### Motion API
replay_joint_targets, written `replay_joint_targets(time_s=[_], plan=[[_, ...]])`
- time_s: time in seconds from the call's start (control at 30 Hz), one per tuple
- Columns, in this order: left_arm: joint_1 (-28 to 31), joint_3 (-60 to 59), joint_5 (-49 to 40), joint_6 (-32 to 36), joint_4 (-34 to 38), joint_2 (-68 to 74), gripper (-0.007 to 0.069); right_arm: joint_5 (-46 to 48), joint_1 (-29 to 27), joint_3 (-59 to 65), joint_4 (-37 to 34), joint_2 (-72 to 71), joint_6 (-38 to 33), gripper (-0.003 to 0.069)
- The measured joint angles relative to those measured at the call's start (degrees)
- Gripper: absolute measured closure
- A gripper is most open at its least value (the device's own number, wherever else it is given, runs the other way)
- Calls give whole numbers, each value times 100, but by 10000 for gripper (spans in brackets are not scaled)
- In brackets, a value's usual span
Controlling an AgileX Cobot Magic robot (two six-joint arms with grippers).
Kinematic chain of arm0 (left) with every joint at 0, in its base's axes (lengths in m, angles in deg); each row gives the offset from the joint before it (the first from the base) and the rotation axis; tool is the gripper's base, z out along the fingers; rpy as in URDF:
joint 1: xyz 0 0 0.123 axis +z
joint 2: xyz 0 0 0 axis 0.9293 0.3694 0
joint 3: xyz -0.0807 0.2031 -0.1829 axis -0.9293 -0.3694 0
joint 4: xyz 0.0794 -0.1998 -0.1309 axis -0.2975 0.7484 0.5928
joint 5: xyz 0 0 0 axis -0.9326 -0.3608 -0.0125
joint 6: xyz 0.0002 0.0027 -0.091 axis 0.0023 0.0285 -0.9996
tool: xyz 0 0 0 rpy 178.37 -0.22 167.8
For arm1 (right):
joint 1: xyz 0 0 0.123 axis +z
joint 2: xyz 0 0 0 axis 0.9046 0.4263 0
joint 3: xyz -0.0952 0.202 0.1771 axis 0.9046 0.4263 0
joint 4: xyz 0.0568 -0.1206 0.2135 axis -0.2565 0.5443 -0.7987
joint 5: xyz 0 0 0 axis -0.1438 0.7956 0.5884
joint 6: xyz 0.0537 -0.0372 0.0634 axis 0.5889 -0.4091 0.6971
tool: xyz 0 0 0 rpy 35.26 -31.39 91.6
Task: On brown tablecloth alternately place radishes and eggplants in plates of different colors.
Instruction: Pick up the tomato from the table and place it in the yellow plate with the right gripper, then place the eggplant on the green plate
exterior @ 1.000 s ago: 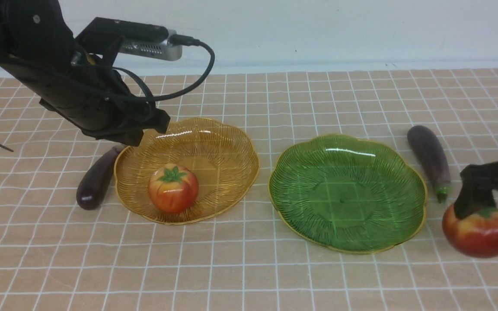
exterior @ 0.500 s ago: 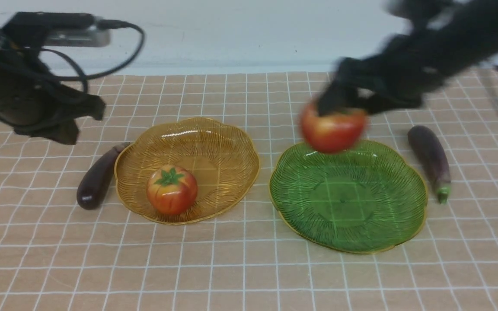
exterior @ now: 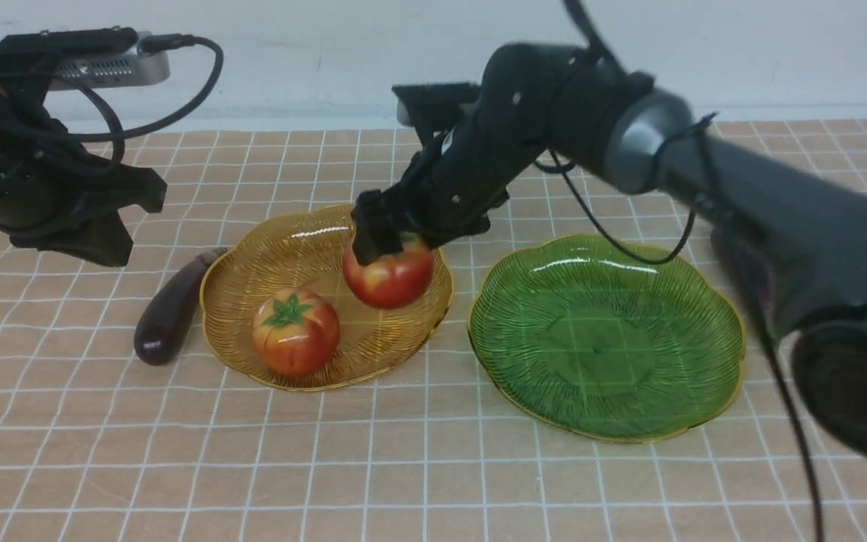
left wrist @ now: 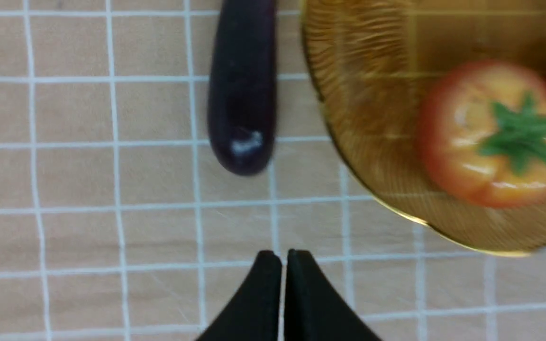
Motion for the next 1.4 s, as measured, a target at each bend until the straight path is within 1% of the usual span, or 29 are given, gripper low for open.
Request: replay_joint_targets(time_s=[0.07, 0.1, 0.13, 0.17, 0.2, 0.23, 0.27, 0.3, 0.33, 0.37, 0.4, 0.43, 0.5, 0.53, 0.63, 0.73, 0.8, 0.87, 0.9, 0.93, 1.07, 1.13, 1.2, 1.27, 1.4], plan=[[0, 0, 191, 291, 3, 309, 623, 0, -96, 661, 355, -738, 0, 371], [0, 0, 347, 457, 23, 476, 614, 0, -185, 1026, 459, -1037, 28, 466], [0, -13, 527, 606, 37, 653, 598, 5, -338, 1333, 542, -1383, 54, 546], [0, -43, 691, 692, 37, 799, 570, 11, -573, 1751, 614, -1763, 99, 605], [0, -49, 811, 731, 42, 905, 536, 16, -766, 2085, 640, -2010, 157, 638], [0, -53, 923, 746, 42, 981, 499, 33, -1062, 2381, 661, -2330, 226, 656], [0, -60, 1064, 774, 42, 1051, 446, 43, -1282, 2634, 677, -2569, 296, 664], [0, -60, 1163, 802, 42, 1113, 384, 52, -1503, 2808, 683, -2746, 360, 669], [-5, -60, 1284, 847, 42, 1166, 319, 65, -1854, 3015, 683, -2951, 442, 672], [-5, -60, 1378, 874, 42, 1220, 242, 76, -2137, 3138, 676, -3124, 495, 674], [-5, -60, 1456, 885, 42, 1285, 191, 76, -2354, 3198, 653, -3203, 510, 674], [-5, -60, 1559, 893, 38, 1361, 123, 94, -2516, 3228, 617, -3250, 520, 674], [-5, -60, 1650, 900, 25, 1503, 60, 93, -2812, 3261, 495, -3308, 524, 674], [-5, -60, 1688, 900, 24, 1575, 43, 93, -2877, 3266, 444, -3311, 524, 674], [-5, -60, 1773, 900, 20, 1806, 33, 93, -2957, 3273, 400, -3291, 514, 674], [-5, -60, 1888, 918, 19, 2003, 65, 93, -2968, 3273, 406, -3248, 514, 674], [-5, -60, 1902, 924, 19, 2071, 125, 93, -2968, 3273, 411, -3217, 495, 674], [-5, -60, 1896, 924, 0, 2115, 253, 93, -2968, 3273, 423, -3167, 447, 674], [-5, -60, 1880, 924, -49, 2114, 305, 93, -2968, 3275, 423, -3151, 432, 674], [-5, -60, 1859, 905, -115, 2103, 323, 93, -2968, 3275, 430, -3139, 427, 674], [1, 81, 1428, 640, -594, 1785, 326, 93, -3000, 3275, 570, -3035, 421, 674], [-17, 297, 1072, 445, -605, 1315, 327, 93, -3075, 3275, 576, -2943, 421, 674], [-205, 442, 892, 407, -489, 786, 327, 86, -3202, 3275, 544, -2803, 459, 674], [-557, 576, 848, 394, -366, 370, 328, 81, -3297, 3275, 459, -2640, 515, 665], [-1660, 737, 944, 394, 161, -20, 328, 69, -3329, 3275, 288, -2195, 453, 622]])
